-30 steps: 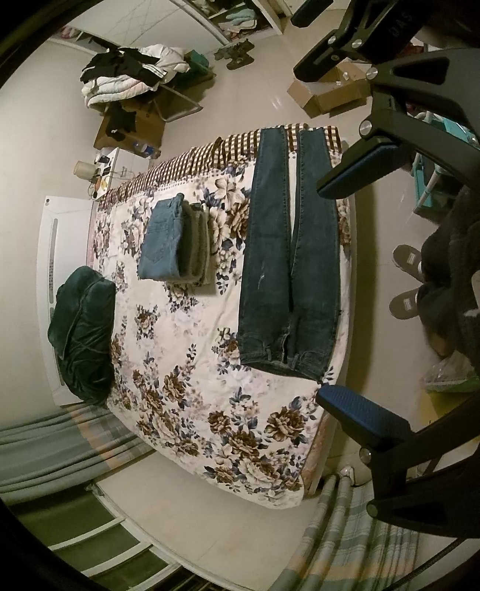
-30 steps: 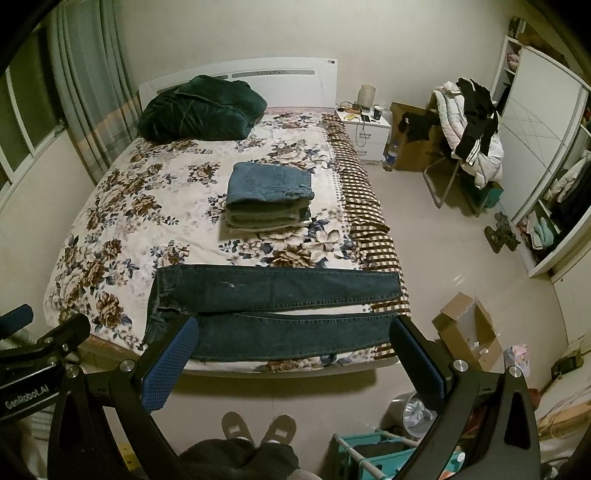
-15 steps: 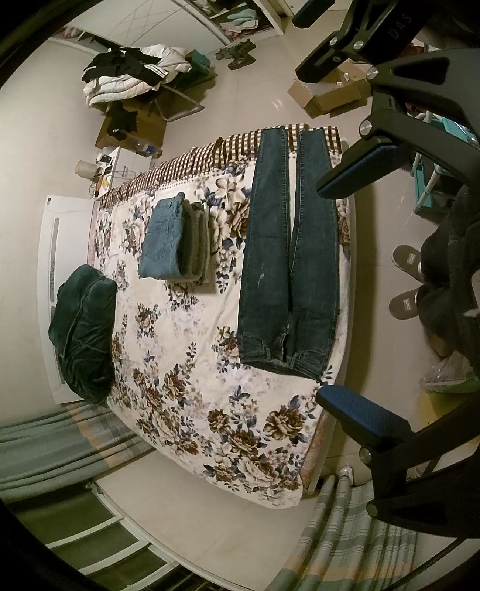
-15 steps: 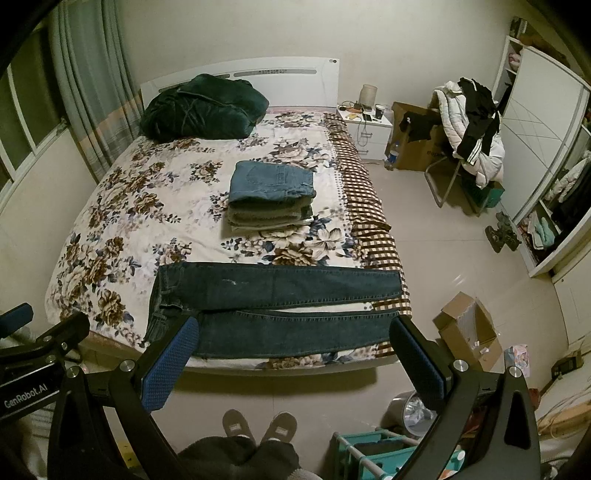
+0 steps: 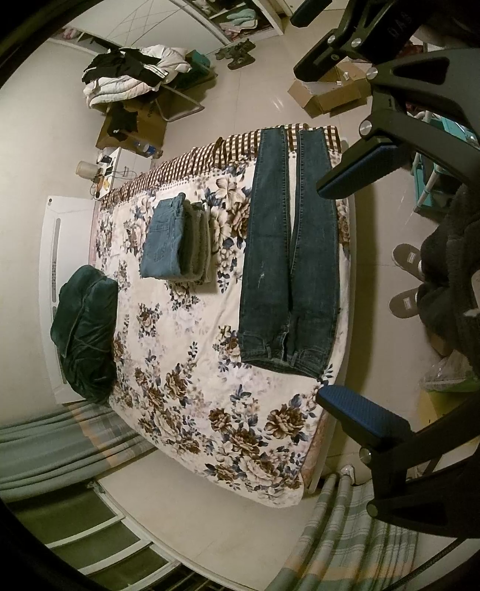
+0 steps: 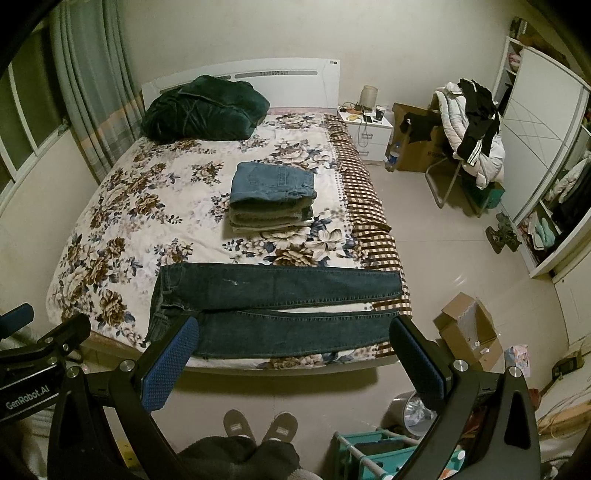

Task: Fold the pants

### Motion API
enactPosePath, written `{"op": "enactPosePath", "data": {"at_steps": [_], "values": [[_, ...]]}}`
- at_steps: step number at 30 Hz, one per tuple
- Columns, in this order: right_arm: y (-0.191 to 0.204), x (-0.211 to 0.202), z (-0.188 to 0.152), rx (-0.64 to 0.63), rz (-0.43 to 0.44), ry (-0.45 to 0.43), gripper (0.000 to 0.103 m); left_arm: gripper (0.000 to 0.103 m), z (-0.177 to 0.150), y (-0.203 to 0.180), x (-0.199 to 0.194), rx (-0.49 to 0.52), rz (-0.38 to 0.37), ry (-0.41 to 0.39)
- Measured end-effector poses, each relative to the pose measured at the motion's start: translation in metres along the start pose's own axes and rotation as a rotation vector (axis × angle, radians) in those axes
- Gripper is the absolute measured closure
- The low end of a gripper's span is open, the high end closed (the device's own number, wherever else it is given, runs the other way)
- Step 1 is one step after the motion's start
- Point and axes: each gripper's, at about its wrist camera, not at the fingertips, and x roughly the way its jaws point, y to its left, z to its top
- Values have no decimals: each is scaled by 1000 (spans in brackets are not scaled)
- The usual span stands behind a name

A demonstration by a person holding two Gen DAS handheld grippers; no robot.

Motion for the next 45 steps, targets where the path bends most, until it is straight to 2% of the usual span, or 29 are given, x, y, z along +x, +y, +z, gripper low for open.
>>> {"op": "enactPosePath", "data": {"at_steps": [10, 12, 21, 22, 25, 29, 33, 39, 45], "values": [[0, -1, -1, 2, 2, 4, 0, 0, 0, 0, 0, -1, -1, -2], [1, -17, 3, -3, 2, 3, 0, 0, 0, 0, 0, -1, -1, -1], [0, -22, 0, -2, 11, 16, 0, 0, 3, -3, -3, -7, 2, 8], [-3, -19, -2, -1, 12, 19, 0, 0, 3, -1, -11, -11, 1, 8], [-14, -1, -3, 14, 9, 42, 0, 0, 10, -2, 1, -36, 10, 13], [-45, 65, 6, 75, -8, 91, 0, 0, 27, -5, 51, -73, 72, 22], [-72, 132, 17, 155, -19, 130, 0, 0, 46, -5, 121, -90, 158, 48], [-108, 273, 39, 282, -89, 220, 0, 0, 73, 15, 255, -141, 199, 215], [-147, 453, 52, 453, -150, 356, 0, 0, 105, 42, 417, -285, 224, 403]]}}
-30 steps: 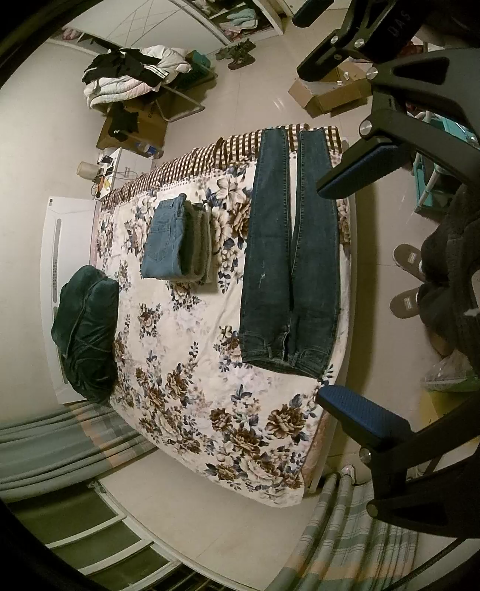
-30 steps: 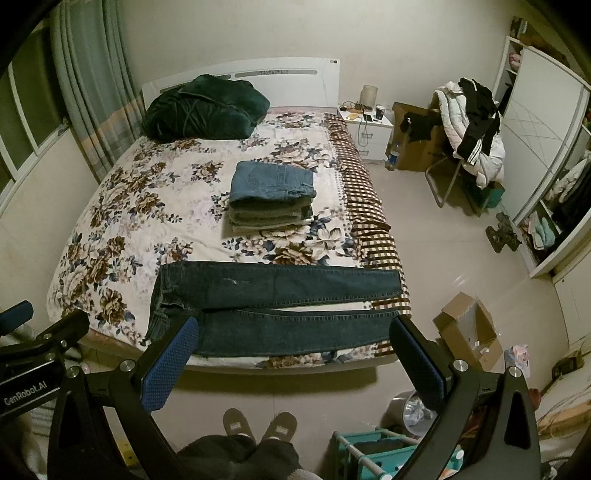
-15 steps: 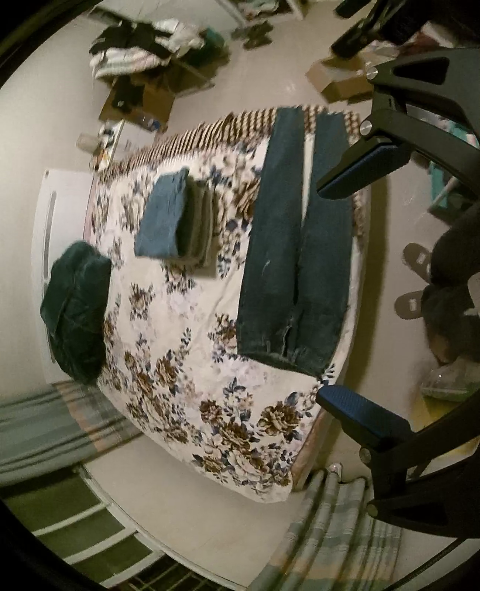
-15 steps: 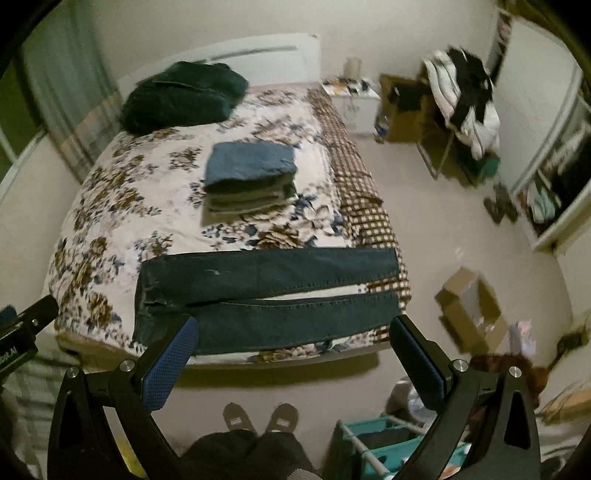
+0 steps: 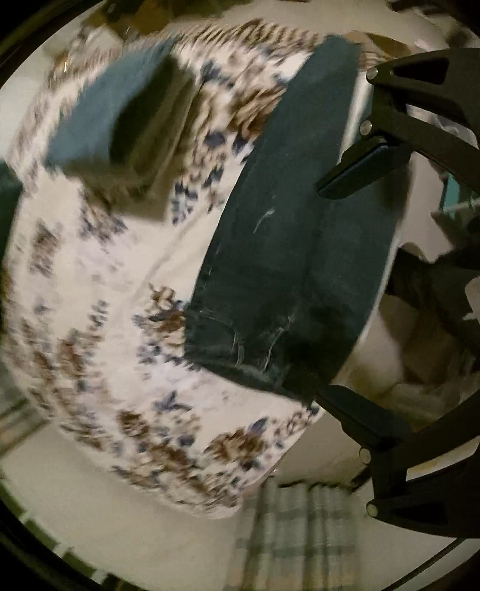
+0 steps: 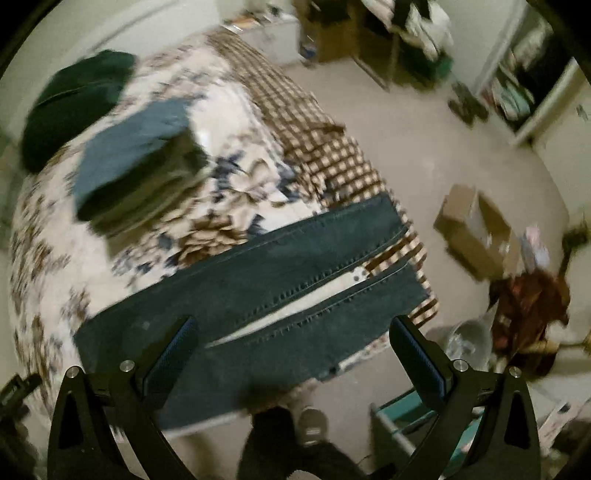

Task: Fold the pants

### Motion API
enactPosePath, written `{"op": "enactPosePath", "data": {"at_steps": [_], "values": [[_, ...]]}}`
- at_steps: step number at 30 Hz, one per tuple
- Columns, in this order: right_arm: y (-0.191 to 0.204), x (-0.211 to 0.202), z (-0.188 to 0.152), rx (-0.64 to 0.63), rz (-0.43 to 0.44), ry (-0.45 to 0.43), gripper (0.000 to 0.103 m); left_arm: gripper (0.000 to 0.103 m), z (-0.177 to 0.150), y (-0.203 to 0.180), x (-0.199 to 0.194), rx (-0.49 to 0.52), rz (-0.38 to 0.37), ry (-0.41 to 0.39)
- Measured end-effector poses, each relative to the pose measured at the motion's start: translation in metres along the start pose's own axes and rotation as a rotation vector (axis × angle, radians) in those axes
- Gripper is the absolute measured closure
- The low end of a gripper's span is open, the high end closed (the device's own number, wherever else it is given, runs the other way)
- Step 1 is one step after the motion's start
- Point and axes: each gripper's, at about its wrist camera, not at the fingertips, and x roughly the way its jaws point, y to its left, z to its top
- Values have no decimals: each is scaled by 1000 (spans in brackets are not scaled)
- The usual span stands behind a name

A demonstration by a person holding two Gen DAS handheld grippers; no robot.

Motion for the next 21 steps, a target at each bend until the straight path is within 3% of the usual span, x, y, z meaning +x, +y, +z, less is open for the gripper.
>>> {"op": "enactPosePath", "data": {"at_steps": [5, 12, 16, 18, 19, 21], "values": [[-6, 146, 57, 166, -21, 154, 0, 0, 65, -19, 110, -99, 19, 125], [-28, 293, 102, 344, -47, 275, 0, 0, 126, -29, 249, -250, 32, 259], [-40, 338, 110, 401, -64, 308, 0, 0, 129, -25, 277, -300, 43, 286], [-43, 356, 111, 430, -65, 328, 0, 0, 125, -21, 273, -304, 56, 252], [-44, 363, 110, 442, -57, 334, 0, 3, 125, -19, 273, -302, 68, 232], [-46, 374, 109, 460, -47, 340, 3, 24, 123, -12, 271, -319, 68, 194]]}}
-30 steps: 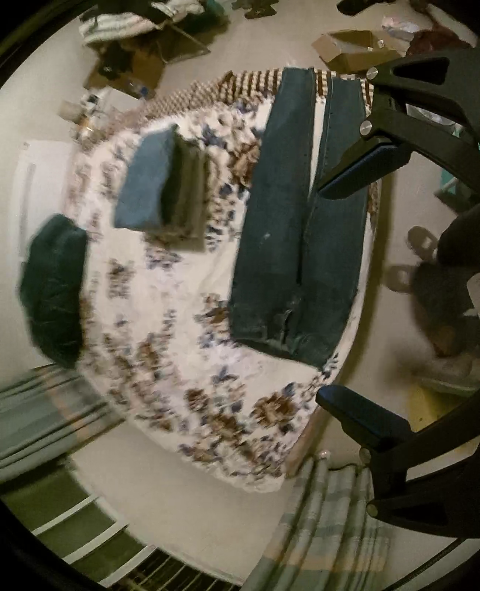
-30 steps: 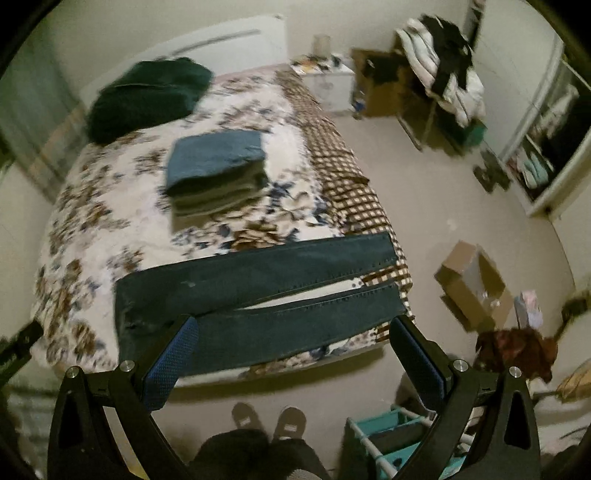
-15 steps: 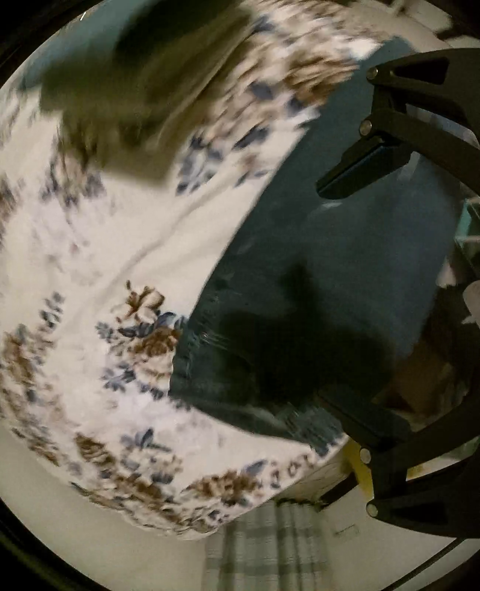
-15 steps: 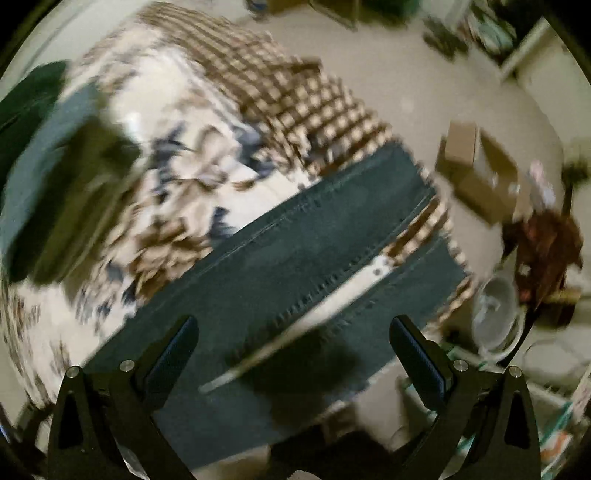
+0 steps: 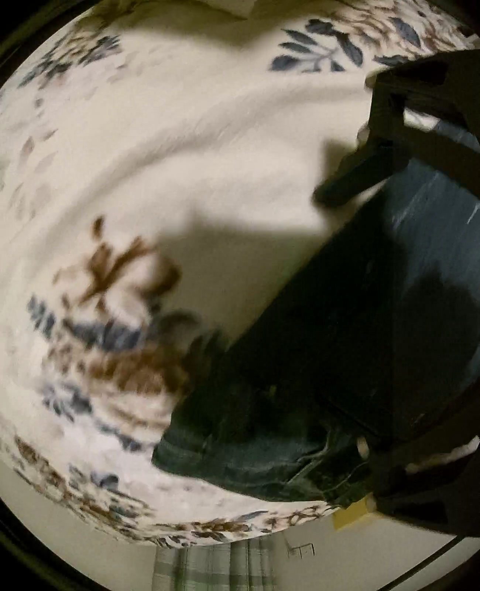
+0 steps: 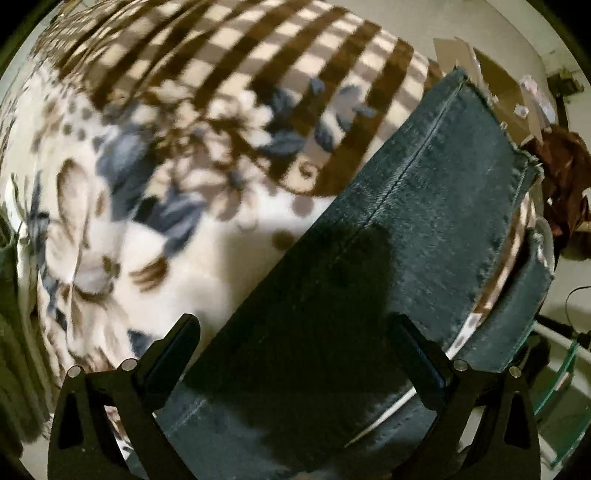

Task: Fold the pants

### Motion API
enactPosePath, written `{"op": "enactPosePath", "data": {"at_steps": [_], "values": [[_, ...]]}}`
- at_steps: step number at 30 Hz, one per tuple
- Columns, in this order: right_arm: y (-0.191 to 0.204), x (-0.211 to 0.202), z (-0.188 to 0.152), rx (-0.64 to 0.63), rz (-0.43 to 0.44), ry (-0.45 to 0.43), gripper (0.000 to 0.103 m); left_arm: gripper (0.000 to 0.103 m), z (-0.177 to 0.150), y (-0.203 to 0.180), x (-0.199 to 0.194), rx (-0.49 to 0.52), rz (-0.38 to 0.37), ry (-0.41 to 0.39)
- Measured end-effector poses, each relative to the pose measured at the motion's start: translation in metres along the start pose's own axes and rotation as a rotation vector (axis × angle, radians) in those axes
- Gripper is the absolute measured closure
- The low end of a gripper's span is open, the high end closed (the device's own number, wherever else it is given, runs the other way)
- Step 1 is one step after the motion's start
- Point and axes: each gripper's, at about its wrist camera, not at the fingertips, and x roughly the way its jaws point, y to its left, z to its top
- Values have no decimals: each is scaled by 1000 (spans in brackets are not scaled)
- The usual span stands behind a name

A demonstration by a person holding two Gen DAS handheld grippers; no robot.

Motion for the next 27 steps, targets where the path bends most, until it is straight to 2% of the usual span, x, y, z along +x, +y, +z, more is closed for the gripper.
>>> {"op": "enactPosePath", "data": {"at_steps": [2, 3, 4, 5, 7, 9, 13, 17, 18, 19, 20, 23, 27], "values": [[-3, 7, 4, 7, 5, -4, 14, 53, 0, 7, -2, -20, -37, -18], [-4, 9, 5, 9, 8, -9, 27, 61, 1, 9, -5, -20, -52, -36], [-6, 11, 6, 9, 19, -12, 39, 74, 1, 11, -8, -19, -64, -55], [-8, 12, 6, 5, 27, -17, 49, 78, 0, 13, -13, -21, -76, -74], [-12, 12, 4, 0, 65, -33, 85, 84, -2, 20, -22, -20, -106, -100], [-12, 6, 0, -8, 104, -45, 93, 86, -10, 33, -39, -16, -150, -134], [-31, -17, -19, -44, 168, -92, 97, 89, -39, 81, -79, 2, -251, -194], [-74, -34, -57, -81, 199, -130, 101, 90, -83, 128, -85, 43, -285, -219], [-87, -34, -62, -81, 203, -132, 101, 90, -87, 139, -77, 55, -283, -217], [-102, -48, -70, -78, 204, -128, 101, 91, -106, 154, -78, 64, -276, -209], [-123, -56, -76, -67, 208, -120, 101, 91, -99, 159, -61, 66, -273, -201], [-172, -54, -105, -43, 192, -89, 101, 94, -124, 182, -29, 54, -255, -163], [-225, -22, -126, -13, 158, -29, 101, 95, -151, 199, 19, 19, -223, -125]]}}
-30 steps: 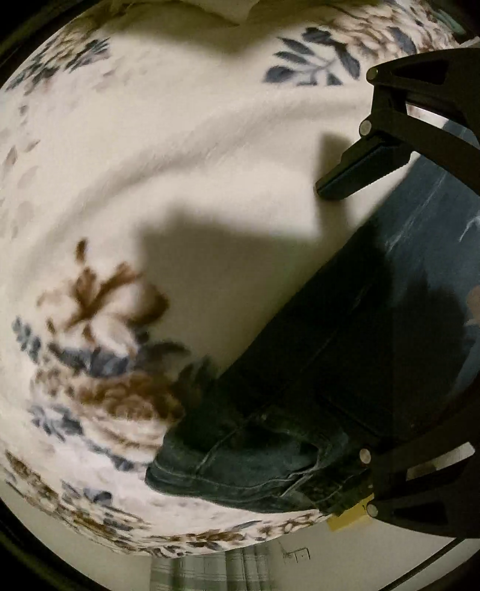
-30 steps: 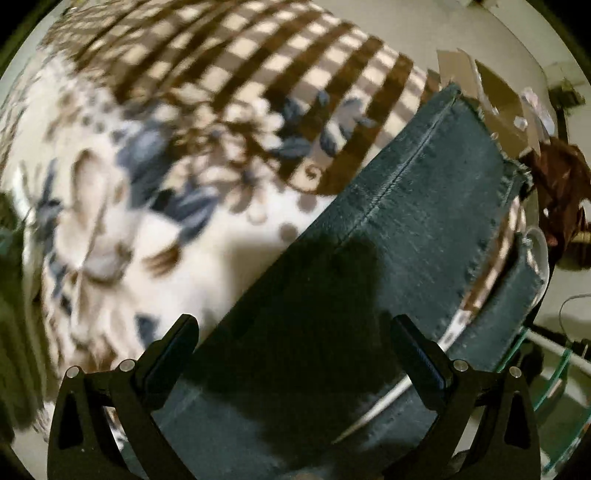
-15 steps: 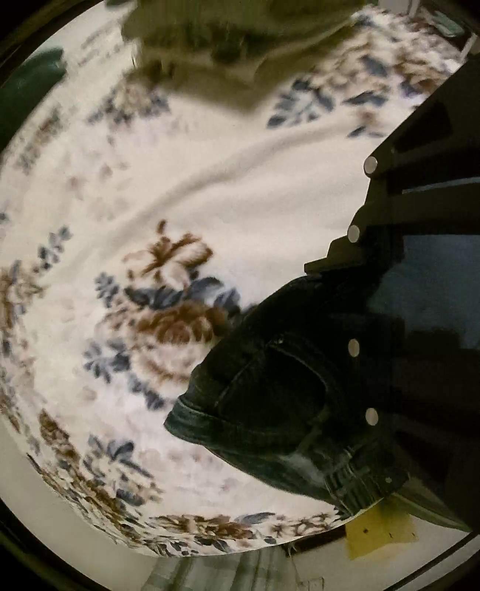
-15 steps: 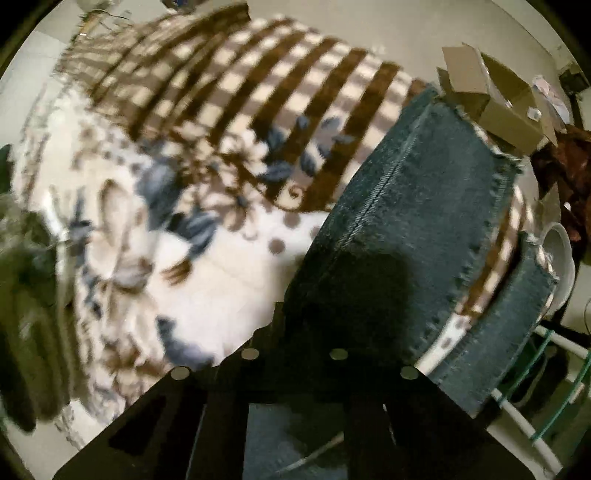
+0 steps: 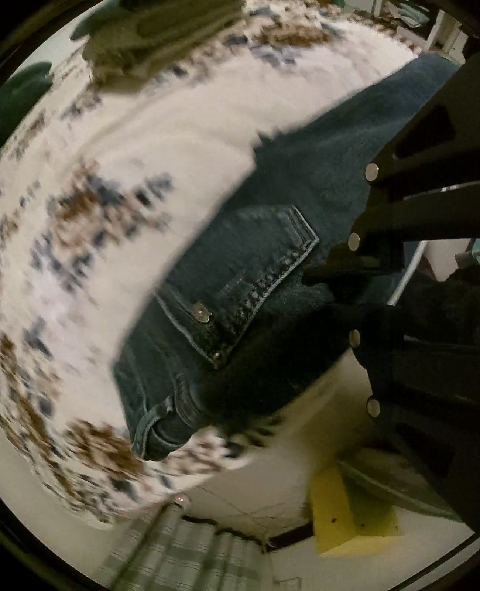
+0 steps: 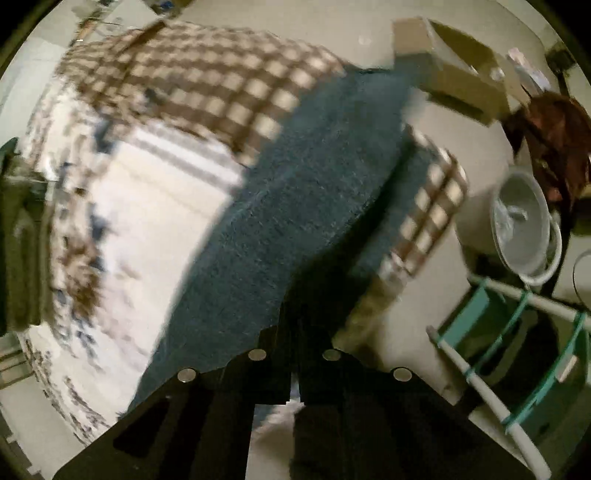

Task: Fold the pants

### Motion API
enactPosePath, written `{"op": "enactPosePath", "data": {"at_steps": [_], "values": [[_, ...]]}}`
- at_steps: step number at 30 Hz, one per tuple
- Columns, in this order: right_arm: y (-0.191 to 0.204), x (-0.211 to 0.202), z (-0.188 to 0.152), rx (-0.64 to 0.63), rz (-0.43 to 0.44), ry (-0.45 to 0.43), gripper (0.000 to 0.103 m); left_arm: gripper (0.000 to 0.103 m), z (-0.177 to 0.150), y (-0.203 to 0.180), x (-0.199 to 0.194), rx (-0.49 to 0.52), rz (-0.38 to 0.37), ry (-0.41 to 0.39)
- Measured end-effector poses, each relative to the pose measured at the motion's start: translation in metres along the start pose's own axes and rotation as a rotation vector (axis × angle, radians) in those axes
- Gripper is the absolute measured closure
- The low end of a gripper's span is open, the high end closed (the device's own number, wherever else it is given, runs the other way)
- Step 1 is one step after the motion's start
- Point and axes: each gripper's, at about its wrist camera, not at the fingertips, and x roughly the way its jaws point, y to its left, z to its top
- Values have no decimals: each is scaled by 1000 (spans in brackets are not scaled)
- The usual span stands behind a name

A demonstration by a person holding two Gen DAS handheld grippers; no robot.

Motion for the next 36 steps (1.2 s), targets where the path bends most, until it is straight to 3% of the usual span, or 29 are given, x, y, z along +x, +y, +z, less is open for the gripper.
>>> {"op": "enactPosePath", "data": {"at_steps": [6, 11, 12, 13, 15, 16, 17, 18, 23, 26, 27, 28, 29, 30, 32, 35, 36], "values": [[-36, 42, -12, -44, -51, -8, 101, 94, -22, 21, 56, -14, 22, 45], [-46, 58, -12, -96, -34, 65, 99, 89, -27, 22, 49, 0, 5, 54], [-52, 54, -10, -91, -4, 78, 95, 89, -28, 22, 41, 0, -12, 47], [-57, 49, -7, -83, 22, 83, 82, 87, -29, 21, 33, -1, -25, 34], [-73, 31, -2, -51, 72, 43, 56, 71, -28, 21, 20, -7, -25, 14], [-84, 19, 2, -26, 94, 4, 54, 51, -28, 20, 17, -17, -27, 13], [-96, 9, 7, 5, 108, -36, 54, 35, -28, 20, 14, -25, -37, 7], [-109, 2, 14, 40, 120, -72, 54, 33, -28, 19, 12, -31, -49, -7], [-143, -6, 61, 175, 161, -165, 54, 33, -35, 15, 24, -44, -42, -6], [-146, 11, 91, 238, 186, -152, 54, 33, -37, 14, 32, -65, -40, 4], [-143, 16, 96, 251, 196, -142, 56, 33, -38, 14, 34, -69, -36, 6], [-141, 22, 99, 263, 236, -145, 73, 33, -39, 15, 35, -73, -27, 7], [-134, 24, 101, 236, 214, -154, 89, 33, -39, 17, 37, -77, -18, 9], [-124, 20, 101, 193, 171, -178, 94, 33, -40, 19, 38, -81, -17, 8], [-112, 19, 99, 140, 76, -207, 94, 33, -39, 25, 39, -82, 0, 1], [-96, 26, 96, 57, -90, -170, 90, 33, -36, 35, 47, -90, 6, 16], [-87, 21, 93, 25, -101, -162, 82, 33, -35, 37, 47, -95, 9, 19]]}}
